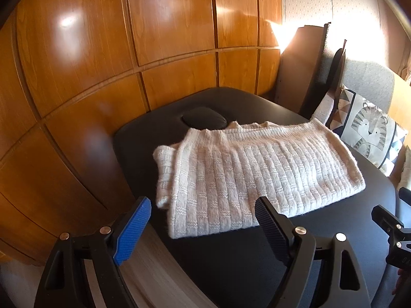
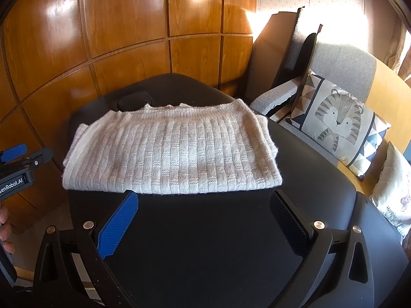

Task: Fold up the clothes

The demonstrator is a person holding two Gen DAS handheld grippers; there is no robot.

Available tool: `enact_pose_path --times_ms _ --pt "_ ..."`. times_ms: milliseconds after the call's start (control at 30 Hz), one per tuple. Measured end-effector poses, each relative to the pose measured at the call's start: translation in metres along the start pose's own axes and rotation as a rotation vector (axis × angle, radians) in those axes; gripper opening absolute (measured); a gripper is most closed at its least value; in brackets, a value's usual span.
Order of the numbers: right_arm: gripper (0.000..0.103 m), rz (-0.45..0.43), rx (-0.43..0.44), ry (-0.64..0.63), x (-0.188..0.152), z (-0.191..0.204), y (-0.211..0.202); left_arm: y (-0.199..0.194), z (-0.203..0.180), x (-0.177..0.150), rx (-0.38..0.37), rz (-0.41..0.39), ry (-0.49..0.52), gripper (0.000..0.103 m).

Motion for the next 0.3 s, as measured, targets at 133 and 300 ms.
enact_pose_path --times_ms 133,300 --pt "0.103 0.003 -0.002 0.003 0.0002 0.0004 0.0014 -0.0015 -0.0004 0.0012 -0.009 -0.008 0.000 0.082" --pt "0.103 -0.001 -0.004 0.006 0.0013 0.0010 0.0021 -0.0023 -0.0023 0.0015 -0.031 -0.006 -0.003 0.082"
Point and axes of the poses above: each gripper's, at about its wrist camera, not at the fingertips, and y roughly the way its jaws point, z to its left, x to its top, the point moved 6 cm from there along y, roughly the way its jaws point, and after that the axes turned 1 degree about y, right-handed, at the moved point
